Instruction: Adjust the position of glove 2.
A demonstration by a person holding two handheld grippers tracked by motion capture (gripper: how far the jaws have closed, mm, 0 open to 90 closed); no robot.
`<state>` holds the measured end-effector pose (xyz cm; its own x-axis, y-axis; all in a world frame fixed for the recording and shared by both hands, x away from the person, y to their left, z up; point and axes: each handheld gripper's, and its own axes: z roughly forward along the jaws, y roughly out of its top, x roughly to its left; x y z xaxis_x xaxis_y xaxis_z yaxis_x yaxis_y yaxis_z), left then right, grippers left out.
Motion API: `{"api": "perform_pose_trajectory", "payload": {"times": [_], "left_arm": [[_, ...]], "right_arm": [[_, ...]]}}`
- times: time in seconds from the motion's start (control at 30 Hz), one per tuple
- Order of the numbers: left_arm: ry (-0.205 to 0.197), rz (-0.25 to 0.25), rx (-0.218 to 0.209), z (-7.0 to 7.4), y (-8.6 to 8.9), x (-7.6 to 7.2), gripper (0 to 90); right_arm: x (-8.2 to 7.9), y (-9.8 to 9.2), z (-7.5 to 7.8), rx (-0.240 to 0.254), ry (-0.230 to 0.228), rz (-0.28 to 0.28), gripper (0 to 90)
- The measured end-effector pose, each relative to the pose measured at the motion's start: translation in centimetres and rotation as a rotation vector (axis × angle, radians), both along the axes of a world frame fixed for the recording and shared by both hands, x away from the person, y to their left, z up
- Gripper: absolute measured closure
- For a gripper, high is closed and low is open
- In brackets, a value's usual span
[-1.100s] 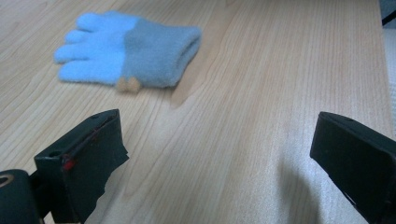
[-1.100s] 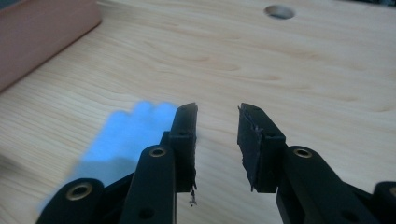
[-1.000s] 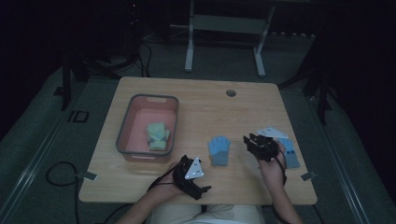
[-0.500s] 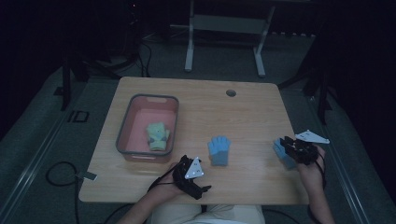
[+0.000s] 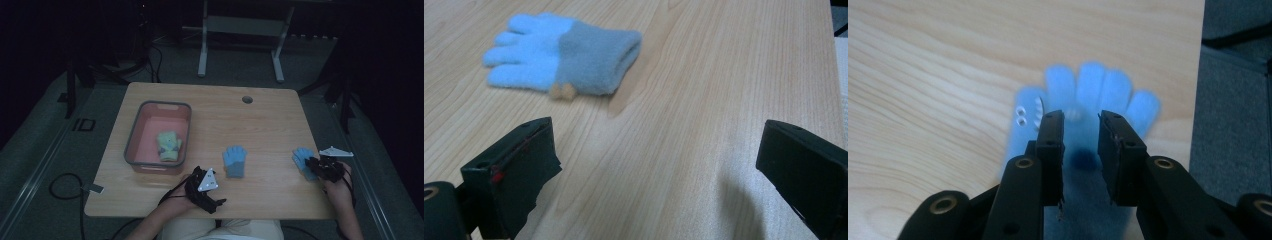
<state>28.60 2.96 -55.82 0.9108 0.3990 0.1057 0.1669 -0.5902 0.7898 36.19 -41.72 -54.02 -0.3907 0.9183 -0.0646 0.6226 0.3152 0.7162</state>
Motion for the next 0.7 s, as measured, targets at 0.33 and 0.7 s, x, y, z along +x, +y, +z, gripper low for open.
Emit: {"api": "perform_pose_trajectory", "payload": {"times": [0.33, 0.7], "left_arm": [[-0.003, -0.006, 0.008, 0.0, 0.0, -0.1, 2.8], [-0.006, -0.004, 0.008, 0.0, -0.1, 0.0, 2.7]], "right_arm": [[0.0, 0.1, -0.7, 0.010, 0.014, -0.008, 79.3], [-0.4, 3.6, 1.1, -0.048, -0.022, -0.149, 87.5]]}}
